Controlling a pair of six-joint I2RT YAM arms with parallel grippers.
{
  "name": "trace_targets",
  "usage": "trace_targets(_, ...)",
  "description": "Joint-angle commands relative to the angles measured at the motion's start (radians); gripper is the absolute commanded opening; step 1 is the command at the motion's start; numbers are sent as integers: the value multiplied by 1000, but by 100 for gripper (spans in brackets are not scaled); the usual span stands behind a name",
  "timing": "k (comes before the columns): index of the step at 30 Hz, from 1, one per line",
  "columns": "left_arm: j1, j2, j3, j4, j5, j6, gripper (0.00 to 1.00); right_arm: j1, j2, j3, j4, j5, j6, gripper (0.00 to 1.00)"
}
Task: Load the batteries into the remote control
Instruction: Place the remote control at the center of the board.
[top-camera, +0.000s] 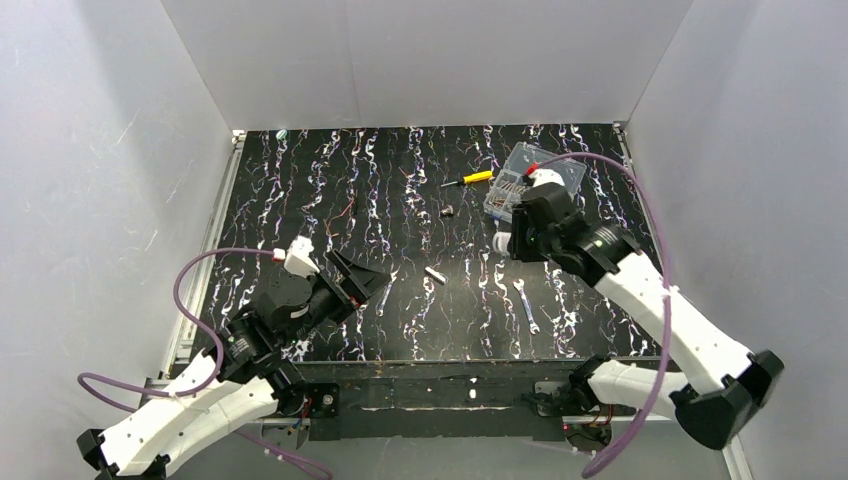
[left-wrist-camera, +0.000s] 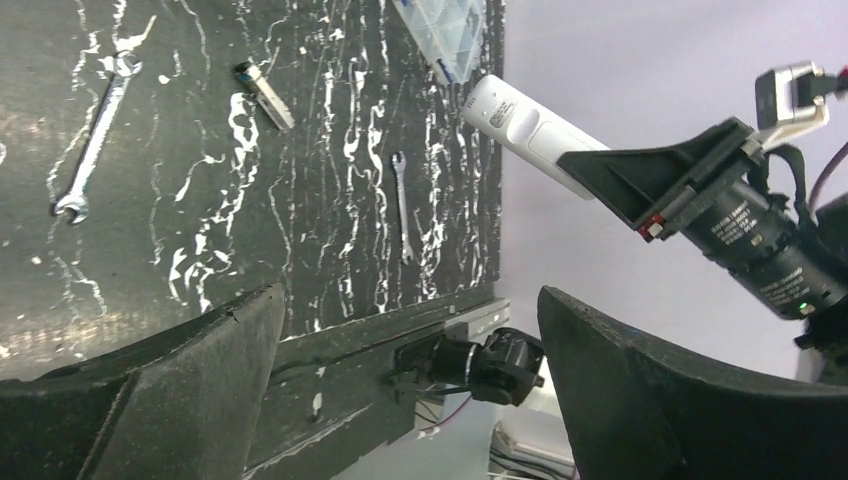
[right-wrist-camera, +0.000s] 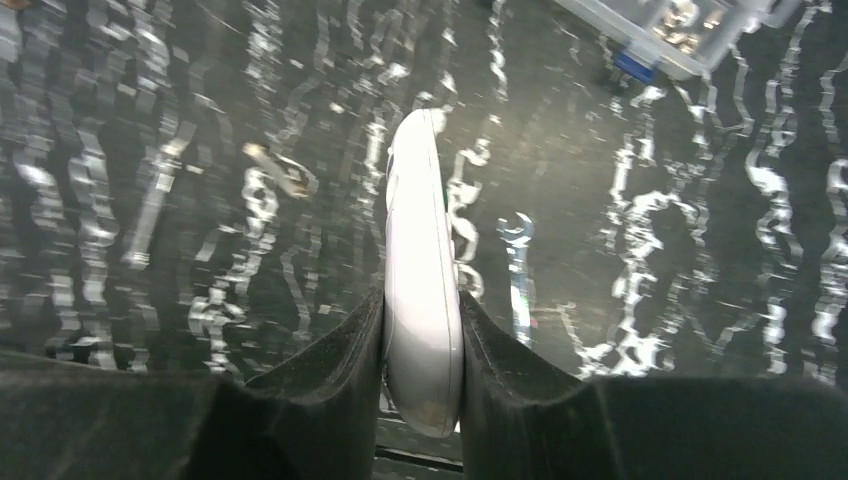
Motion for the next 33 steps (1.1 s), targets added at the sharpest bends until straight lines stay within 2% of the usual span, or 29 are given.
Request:
trace_targets(1,2,9,58,-112,-26,52,98,34,112,93,-134,166,-139,1)
trace_targets(16,2,18,234,-387,-67,204,98,215,525,220,-237,490,-256,1)
trace_targets(24,1,88,390,-608,-47,302,98,257,665,263,-222,540,-253,1)
trace_targets(33,2,67,395,-628,-58,314,98,271,802,253,-219,593,-248,1)
